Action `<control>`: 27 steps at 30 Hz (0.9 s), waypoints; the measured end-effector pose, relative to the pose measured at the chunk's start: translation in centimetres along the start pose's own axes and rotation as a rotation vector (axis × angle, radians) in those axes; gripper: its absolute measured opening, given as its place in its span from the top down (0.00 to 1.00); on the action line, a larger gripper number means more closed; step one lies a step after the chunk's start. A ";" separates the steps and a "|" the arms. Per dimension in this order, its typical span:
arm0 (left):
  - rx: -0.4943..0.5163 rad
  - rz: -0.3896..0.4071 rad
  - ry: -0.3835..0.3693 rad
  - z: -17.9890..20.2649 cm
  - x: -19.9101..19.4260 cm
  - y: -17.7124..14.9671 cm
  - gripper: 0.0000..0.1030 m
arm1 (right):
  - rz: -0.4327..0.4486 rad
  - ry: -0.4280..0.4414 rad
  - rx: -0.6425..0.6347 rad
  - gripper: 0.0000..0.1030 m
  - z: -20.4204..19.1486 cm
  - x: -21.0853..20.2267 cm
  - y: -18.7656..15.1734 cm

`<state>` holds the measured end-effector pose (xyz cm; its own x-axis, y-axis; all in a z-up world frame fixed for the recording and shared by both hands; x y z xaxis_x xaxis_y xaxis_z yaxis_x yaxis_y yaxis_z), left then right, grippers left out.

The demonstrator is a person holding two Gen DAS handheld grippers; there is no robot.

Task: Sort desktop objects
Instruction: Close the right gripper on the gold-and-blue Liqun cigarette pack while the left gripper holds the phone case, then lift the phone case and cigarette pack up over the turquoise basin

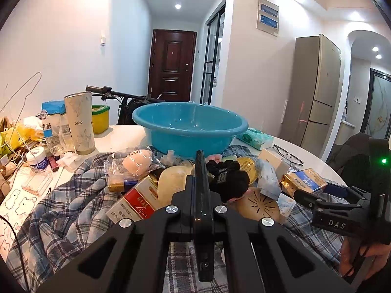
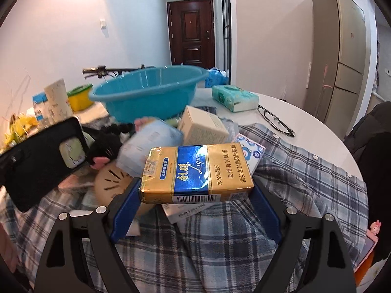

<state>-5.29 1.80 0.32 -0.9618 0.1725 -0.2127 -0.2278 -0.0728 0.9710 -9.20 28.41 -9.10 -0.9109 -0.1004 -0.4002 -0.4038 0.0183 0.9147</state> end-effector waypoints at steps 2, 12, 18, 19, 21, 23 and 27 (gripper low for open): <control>0.005 0.008 0.001 0.0 -0.3 0.4 0.97 | 0.008 0.002 0.002 0.17 0.0 -0.1 0.3; 0.009 0.076 0.002 -0.1 -1.9 3.1 0.97 | 0.058 0.003 -0.032 0.17 -0.6 -1.4 1.8; 0.000 0.090 0.003 -0.3 -2.2 4.6 0.97 | 0.119 0.006 -0.055 0.17 -1.2 -2.5 3.9; 0.000 0.092 0.003 -0.4 -2.2 5.0 0.97 | 0.127 0.010 -0.058 0.17 -1.3 -2.7 4.2; 0.008 0.101 0.003 -0.4 -2.3 5.6 0.97 | 0.146 0.018 -0.066 0.17 -1.7 -3.0 4.9; 0.018 0.117 0.005 -0.3 -2.5 6.6 0.97 | 0.167 0.023 -0.075 0.17 -2.0 -3.3 5.7; 0.039 0.141 0.000 -0.1 -2.7 8.1 0.97 | 0.207 0.035 -0.089 0.17 -2.8 -3.9 7.3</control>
Point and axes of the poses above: each gripper's, at about its wrist camera, not at the fingertips, and x roughly the way its jaws point, z to its right, y to its top, the point moved 7 cm from there along x, roughly the way its jaws point, and after that the axes turned 13 degrees about z, right-handed, at the moved point
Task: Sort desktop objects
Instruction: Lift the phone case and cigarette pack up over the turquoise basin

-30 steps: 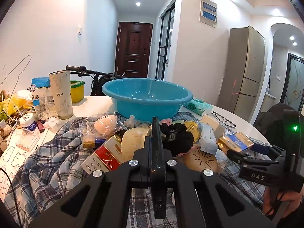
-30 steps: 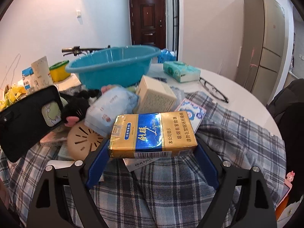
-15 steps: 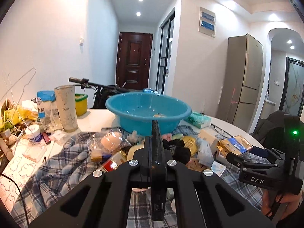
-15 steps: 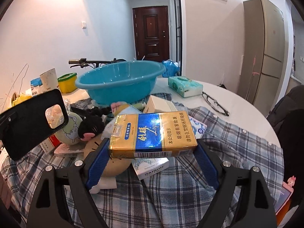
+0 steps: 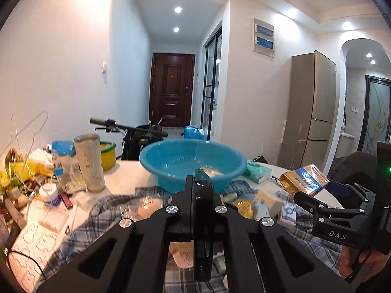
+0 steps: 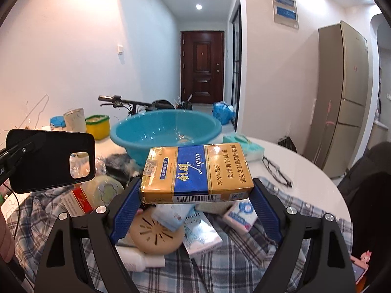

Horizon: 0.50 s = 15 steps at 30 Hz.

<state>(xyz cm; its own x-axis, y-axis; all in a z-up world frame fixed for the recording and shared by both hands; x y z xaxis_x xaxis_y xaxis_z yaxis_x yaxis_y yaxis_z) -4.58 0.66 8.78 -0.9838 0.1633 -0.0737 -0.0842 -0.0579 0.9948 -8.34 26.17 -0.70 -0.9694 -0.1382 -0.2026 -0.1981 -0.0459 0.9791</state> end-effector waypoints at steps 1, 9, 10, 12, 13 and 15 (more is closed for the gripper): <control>0.007 0.011 0.000 0.1 0.0 0.5 0.97 | 0.009 0.002 -0.002 0.17 -0.2 0.0 0.4; -0.003 0.068 -0.006 0.0 0.0 3.3 0.97 | 0.112 -0.007 -0.040 0.17 -0.6 -0.8 4.4; -0.005 0.070 -0.009 0.0 0.1 3.7 0.97 | 0.123 -0.005 -0.037 0.17 -0.7 -0.9 4.9; 0.001 0.073 -0.011 0.1 0.3 4.3 0.97 | 0.148 -0.004 -0.027 0.17 -0.4 -0.8 6.0; 0.008 0.078 -0.009 0.2 0.5 4.7 0.97 | 0.155 -0.006 -0.027 0.17 -0.4 -0.7 6.4; 0.026 0.091 -0.004 0.4 0.7 5.5 0.97 | 0.142 -0.013 -0.031 0.17 -0.2 0.0 7.1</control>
Point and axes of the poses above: each gripper's, at about its wrist camera, not at the fingertips, and x roughly the way its jaws point, z to its right, y to its top, the point moved 7 cm from there along x, roughly the way its jaws point, and after that the axes turned 13 degrees about z, right-handed, at the moved point
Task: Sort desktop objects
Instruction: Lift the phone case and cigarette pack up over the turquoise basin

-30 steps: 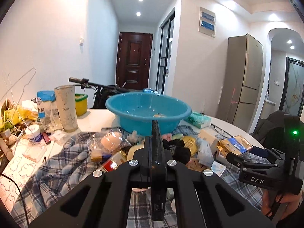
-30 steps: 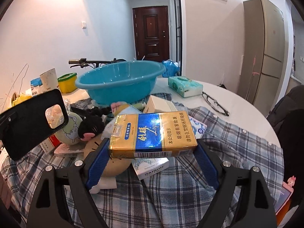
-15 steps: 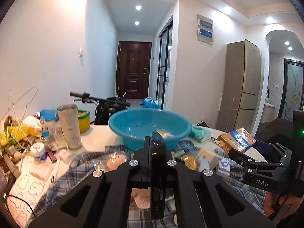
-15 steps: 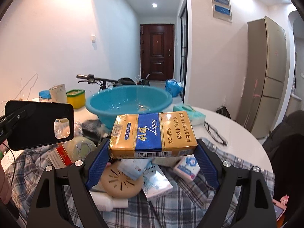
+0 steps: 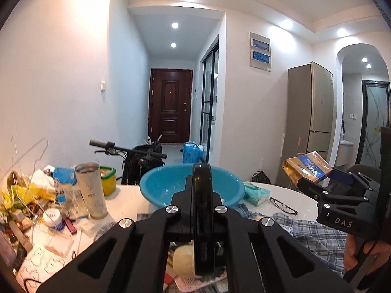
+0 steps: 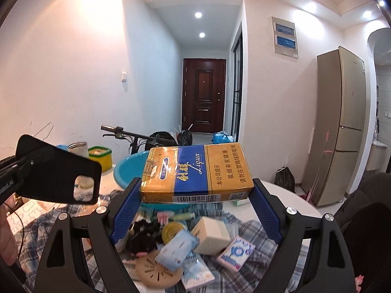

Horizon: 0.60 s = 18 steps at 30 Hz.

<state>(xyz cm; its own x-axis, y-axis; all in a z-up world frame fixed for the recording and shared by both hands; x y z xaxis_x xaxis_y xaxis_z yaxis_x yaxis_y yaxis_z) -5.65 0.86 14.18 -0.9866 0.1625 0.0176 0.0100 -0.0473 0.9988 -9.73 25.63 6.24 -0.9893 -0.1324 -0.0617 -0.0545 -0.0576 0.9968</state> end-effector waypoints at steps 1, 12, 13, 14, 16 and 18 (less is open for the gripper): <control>0.016 0.008 0.001 0.2 0.2 0.5 0.97 | 0.004 0.005 0.001 0.17 0.0 0.2 0.5; 0.079 0.057 -0.020 1.2 4.6 4.0 0.97 | 0.152 0.013 -0.037 0.17 -0.8 0.8 7.2; 0.071 0.062 -0.021 1.1 5.1 4.2 0.97 | 0.153 0.013 -0.037 0.17 -0.8 1.2 7.6; 0.064 0.067 -0.025 1.2 5.5 4.5 0.97 | 0.154 0.016 -0.034 0.17 -0.9 1.7 8.0; 0.044 0.087 -0.035 1.0 6.4 5.3 0.97 | 0.159 0.021 -0.025 0.17 -0.8 2.4 8.8; 0.034 0.100 -0.033 0.9 7.0 6.0 0.97 | 0.170 0.018 -0.015 0.17 -0.6 3.0 9.8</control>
Point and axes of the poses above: each gripper's, at about its wrist camera, not at the fingertips, and x roughly the way its jaws point, z to its right, y to its top, the point moved 7 cm from there along x, roughly the way its jaws point, and after that the axes turned 13 degrees about z, right-handed, at the moved point
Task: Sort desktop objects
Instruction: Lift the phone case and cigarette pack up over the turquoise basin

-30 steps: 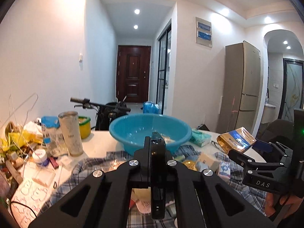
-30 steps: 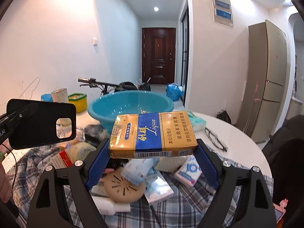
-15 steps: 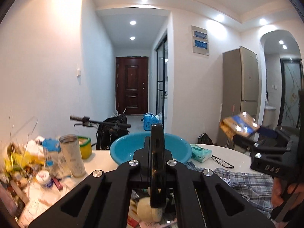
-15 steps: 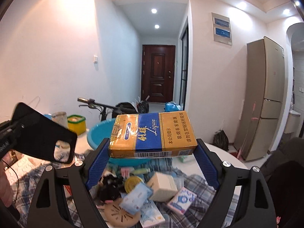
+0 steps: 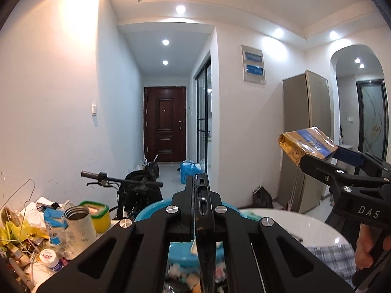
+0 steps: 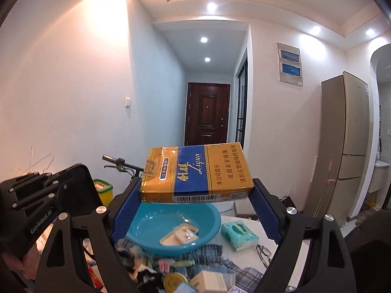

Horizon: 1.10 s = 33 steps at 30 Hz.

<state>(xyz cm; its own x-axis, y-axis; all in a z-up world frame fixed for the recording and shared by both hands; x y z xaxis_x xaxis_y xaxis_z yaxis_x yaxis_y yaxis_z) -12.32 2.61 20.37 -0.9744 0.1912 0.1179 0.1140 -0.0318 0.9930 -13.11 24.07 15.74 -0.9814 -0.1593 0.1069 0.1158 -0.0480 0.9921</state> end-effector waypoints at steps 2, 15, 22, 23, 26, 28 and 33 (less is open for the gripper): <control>-0.008 0.006 -0.005 -0.2 1.0 0.6 0.97 | 0.015 -0.008 0.005 0.17 0.3 0.9 0.7; 0.004 -0.030 0.037 -0.8 7.2 2.0 0.97 | 0.045 0.003 0.090 0.17 0.5 5.0 1.7; 0.007 -0.053 0.028 -1.3 10.0 0.9 0.97 | 0.039 0.006 0.101 0.17 1.1 7.8 1.4; 0.009 -0.057 0.027 -1.2 10.3 0.7 0.97 | 0.040 0.004 0.104 0.17 1.1 8.2 1.4; 0.003 -0.066 0.030 -1.7 11.6 0.3 0.97 | 0.033 0.005 0.120 0.17 1.2 9.6 0.9; -0.006 -0.070 0.038 -2.0 12.6 0.0 0.97 | 0.026 0.001 0.128 0.17 1.4 10.2 0.4; -0.009 -0.089 0.053 -3.2 14.3 -1.3 0.97 | -0.005 -0.013 0.115 0.17 1.2 11.7 -1.7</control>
<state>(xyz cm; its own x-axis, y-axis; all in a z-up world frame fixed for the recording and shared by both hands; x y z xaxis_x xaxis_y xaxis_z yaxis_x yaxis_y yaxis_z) -27.04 2.30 20.74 -0.9895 0.1416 0.0288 0.0254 -0.0257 0.9993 -24.98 23.46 15.34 -0.9840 -0.1463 0.1020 0.0933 0.0649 0.9935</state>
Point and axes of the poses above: each gripper's, at about its wrist camera, not at the fingertips, and x roughly the way its jaws point, z to its right, y to its top, the point moved 7 cm from there along x, roughly the way its jaws point, and after that the axes turned 13 degrees about z, right-handed, at the moved point
